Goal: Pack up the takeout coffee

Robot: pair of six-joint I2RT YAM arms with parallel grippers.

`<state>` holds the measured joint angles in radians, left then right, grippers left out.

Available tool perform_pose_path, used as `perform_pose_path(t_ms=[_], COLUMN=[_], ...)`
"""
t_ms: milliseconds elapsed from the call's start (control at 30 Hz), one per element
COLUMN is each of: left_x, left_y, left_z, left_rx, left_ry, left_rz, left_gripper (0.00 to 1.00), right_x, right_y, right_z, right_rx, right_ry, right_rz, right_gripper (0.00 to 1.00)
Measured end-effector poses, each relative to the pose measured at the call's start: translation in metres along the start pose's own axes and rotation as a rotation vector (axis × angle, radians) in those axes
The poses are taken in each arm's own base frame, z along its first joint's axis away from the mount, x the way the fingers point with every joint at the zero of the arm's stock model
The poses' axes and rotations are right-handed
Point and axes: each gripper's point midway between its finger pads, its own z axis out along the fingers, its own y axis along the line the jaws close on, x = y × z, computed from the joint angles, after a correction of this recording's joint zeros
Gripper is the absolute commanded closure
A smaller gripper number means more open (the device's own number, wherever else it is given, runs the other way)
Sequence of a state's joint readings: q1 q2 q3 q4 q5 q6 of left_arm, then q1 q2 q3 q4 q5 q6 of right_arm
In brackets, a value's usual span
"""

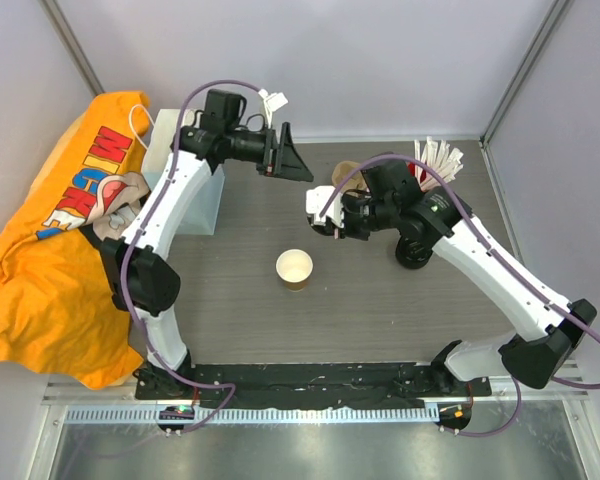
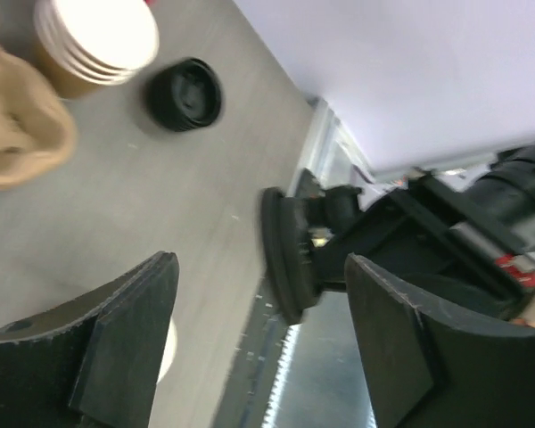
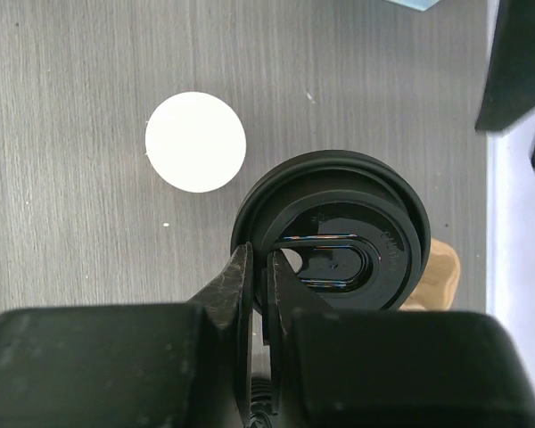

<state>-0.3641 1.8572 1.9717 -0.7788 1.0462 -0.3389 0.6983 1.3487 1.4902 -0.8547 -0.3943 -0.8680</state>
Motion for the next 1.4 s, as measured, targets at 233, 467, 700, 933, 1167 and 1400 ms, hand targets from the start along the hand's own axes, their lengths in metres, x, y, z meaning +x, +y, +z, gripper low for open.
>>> perform_pose_path(t_ms=[233,467,700,933,1167,1400], left_x=[0.007,0.059,0.1,0.124,0.119,0.138], left_y=[0.034,0.019,0.07,0.127,0.146,0.17], left_z=[-0.035,-0.06,-0.059,-0.076,-0.097,-0.085], left_rx=[-0.171,-0.258,-0.348,-0.512,-0.508,-0.41], left_ry=[-0.115,-0.18,-0.16,-0.158,-0.219,-0.178], left_rz=[0.095,0.269,0.256,0.22,0.121,-0.074], left_gripper=[0.0,0.0,0.06,0.08,0.15,0.19], right_x=[-0.008,0.0,0.021,0.023,0.028,0.03], right_y=[-0.007,0.002,0.023,0.04,0.068,0.077], right_z=[-0.012,0.001,0.047,0.076,0.108,0.131], right_rx=[0.033,-0.046,-0.18,-0.249,-0.336,-0.339], right_ry=[0.002,0.046,0.118,0.135,0.192,0.222], right_rz=[0.028,0.095,0.153,0.176,0.169,0.164], right_gripper=[0.99,0.99,0.99,0.99,0.99,0.99])
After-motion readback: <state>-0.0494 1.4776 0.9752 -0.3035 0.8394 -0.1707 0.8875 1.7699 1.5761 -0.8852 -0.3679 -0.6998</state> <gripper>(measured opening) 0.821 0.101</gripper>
